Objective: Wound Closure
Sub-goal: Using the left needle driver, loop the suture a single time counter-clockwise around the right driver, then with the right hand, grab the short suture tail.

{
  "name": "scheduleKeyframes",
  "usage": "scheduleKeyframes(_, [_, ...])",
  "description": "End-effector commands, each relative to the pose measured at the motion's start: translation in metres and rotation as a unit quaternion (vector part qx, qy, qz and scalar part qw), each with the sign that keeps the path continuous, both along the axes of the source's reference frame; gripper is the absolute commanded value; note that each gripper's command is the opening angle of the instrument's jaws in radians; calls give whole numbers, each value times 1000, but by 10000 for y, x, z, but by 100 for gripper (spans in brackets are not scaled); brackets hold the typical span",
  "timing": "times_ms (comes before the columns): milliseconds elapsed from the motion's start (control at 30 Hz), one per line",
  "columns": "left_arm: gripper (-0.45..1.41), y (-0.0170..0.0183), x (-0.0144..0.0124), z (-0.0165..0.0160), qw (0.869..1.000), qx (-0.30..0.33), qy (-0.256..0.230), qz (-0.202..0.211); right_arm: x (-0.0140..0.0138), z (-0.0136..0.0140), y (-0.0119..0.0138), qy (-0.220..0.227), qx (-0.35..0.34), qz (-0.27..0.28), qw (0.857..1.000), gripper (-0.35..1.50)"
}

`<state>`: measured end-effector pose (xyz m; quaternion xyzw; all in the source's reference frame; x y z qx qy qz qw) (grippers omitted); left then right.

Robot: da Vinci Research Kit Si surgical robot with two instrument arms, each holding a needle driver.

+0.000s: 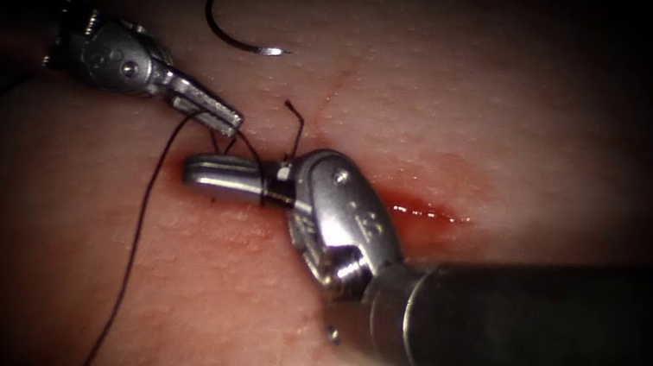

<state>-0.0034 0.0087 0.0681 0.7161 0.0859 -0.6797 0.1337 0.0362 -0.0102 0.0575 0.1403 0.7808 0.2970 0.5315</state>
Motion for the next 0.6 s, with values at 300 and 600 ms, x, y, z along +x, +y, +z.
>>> scheduleKeyframes(300, [-45,-20,-5,12,1000,-5,11,-17,-2,-13,0,-97,111,128,981,-35])
scheduleKeyframes(600, [-45,-44,-19,12,999,-13,25,-40,-1,-10,-14,-153,205,221,941,-35])
